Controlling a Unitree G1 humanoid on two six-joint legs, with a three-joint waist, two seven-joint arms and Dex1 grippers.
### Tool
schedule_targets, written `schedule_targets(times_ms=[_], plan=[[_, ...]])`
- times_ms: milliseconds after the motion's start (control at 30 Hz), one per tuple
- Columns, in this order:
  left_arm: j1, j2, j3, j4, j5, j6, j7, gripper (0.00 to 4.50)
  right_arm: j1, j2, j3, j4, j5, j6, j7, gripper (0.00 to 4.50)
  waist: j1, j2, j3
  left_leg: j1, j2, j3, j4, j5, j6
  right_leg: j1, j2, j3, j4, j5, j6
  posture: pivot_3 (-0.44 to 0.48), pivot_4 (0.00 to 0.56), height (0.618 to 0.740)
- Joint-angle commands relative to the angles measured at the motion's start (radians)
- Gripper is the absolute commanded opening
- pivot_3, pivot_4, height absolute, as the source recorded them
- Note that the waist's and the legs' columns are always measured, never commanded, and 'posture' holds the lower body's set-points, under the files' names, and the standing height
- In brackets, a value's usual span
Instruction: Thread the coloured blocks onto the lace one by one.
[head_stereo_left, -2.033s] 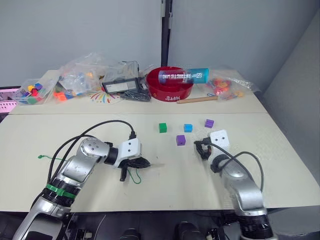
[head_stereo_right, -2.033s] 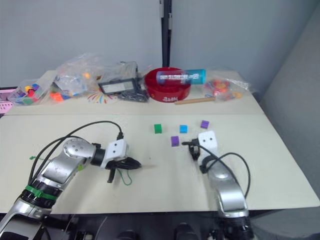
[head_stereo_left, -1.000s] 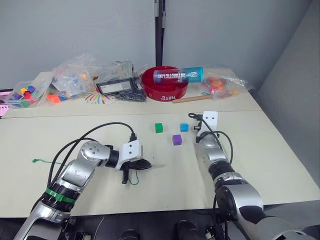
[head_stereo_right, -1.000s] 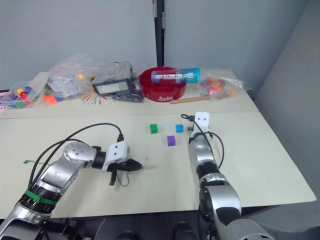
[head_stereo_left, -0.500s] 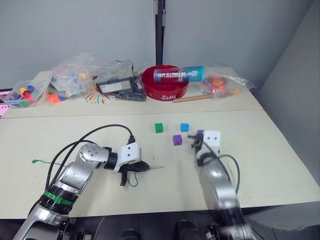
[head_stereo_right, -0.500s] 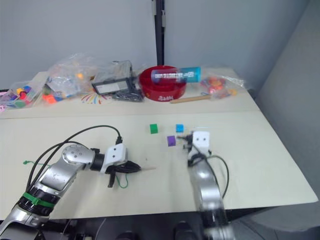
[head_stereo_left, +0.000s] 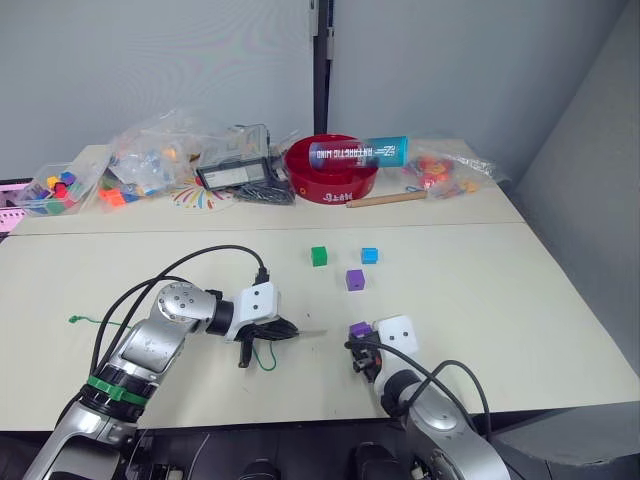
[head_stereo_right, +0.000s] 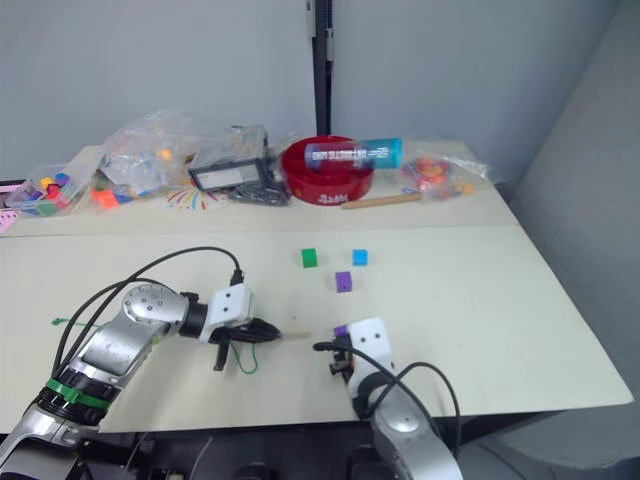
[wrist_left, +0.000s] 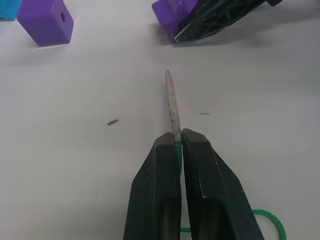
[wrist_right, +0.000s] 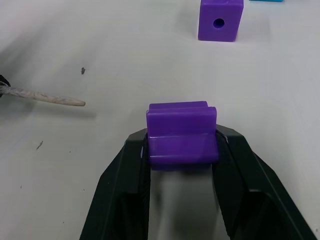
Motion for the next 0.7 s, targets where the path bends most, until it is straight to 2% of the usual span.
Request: schedule_targets(times_ms=[33, 167, 233, 267, 367, 500, 600, 700], plan=[[-0.021, 0.002, 0.004, -0.023, -0.005, 0.003, -0.004, 0.0, 0.001, 0.003, 0.003, 0.048, 0.027, 0.025, 0.028, 2.21, 0.001, 0.0, 0.0, 0.0, 0.0, 0.0, 0.0, 0.0, 0.0, 0.0, 0.0, 0.0, 0.0, 0.0, 0.0, 0.0, 0.15, 0.74], [-0.024, 0.002, 0.005, -0.026, -0.005, 0.011, -0.002, 0.0, -0.011, -0.031, -0.044, -0.012, 0.053, -0.011, 0.079, 3.53, 0.002, -0.001, 0.0, 0.0, 0.0, 0.0, 0.0, 0.0, 0.0, 0.0, 0.0, 0.0, 0.0, 0.0, 0.0, 0.0, 0.15, 0.74], [-0.024, 0.004, 0.009, -0.032, -0.009, 0.017, 0.0, 0.0, -0.022, -0.083, -0.081, -0.057, 0.081, -0.023, 0.136, 4.26, 0.004, -0.001, 0.0, 0.0, 0.0, 0.0, 0.0, 0.0, 0.0, 0.0, 0.0, 0.0, 0.0, 0.0, 0.0, 0.0, 0.15, 0.74], [-0.022, 0.007, 0.012, -0.039, -0.011, 0.022, 0.0, 0.0, -0.036, -0.142, -0.115, -0.084, 0.106, -0.032, 0.197, 4.46, 0.005, -0.001, 0.0, -0.001, -0.001, 0.0, 0.0, 0.0, 0.0, 0.0, 0.0, 0.0, 0.0, 0.0, 0.0, 0.0, 0.15, 0.74], [-0.02, 0.01, 0.019, -0.053, -0.015, 0.033, 0.005, 0.0, -0.088, -0.312, -0.202, -0.113, 0.197, -0.057, 0.384, 4.46, 0.007, -0.001, 0.001, -0.002, -0.001, 0.0, 0.0, 0.0, 0.0, 0.0, -0.001, 0.0, -0.003, 0.0, 0.0, 0.0, 0.15, 0.74], [-0.024, 0.009, 0.021, -0.047, -0.016, 0.039, 0.01, 0.0, -0.219, -0.518, -0.268, 0.01, 0.351, -0.115, 0.713, 4.46, 0.002, -0.001, 0.001, -0.001, -0.001, 0.0, 0.0, 0.0, 0.001, 0.001, 0.0, 0.0, -0.003, 0.002, -0.003, 0.0, 0.15, 0.74], [-0.014, 0.015, 0.027, -0.053, -0.02, 0.041, 0.011, 0.0, -0.37, -0.629, -0.198, 0.188, 0.348, -0.226, 0.955, 4.46, 0.001, -0.001, 0.002, -0.001, -0.001, 0.0, 0.0, 0.0, 0.001, 0.001, 0.0, 0.0, -0.003, 0.002, -0.003, 0.0, 0.15, 0.74], [0.005, 0.025, 0.033, -0.074, -0.026, 0.046, 0.012, 0.0, -0.507, -0.666, -0.086, 0.376, 0.282, -0.366, 1.137, 4.46, 0.001, -0.002, 0.002, -0.001, -0.001, 0.0, 0.001, 0.0, 0.001, 0.002, 0.0, 0.0, -0.003, 0.003, -0.003, 0.0, 0.15, 0.74]])
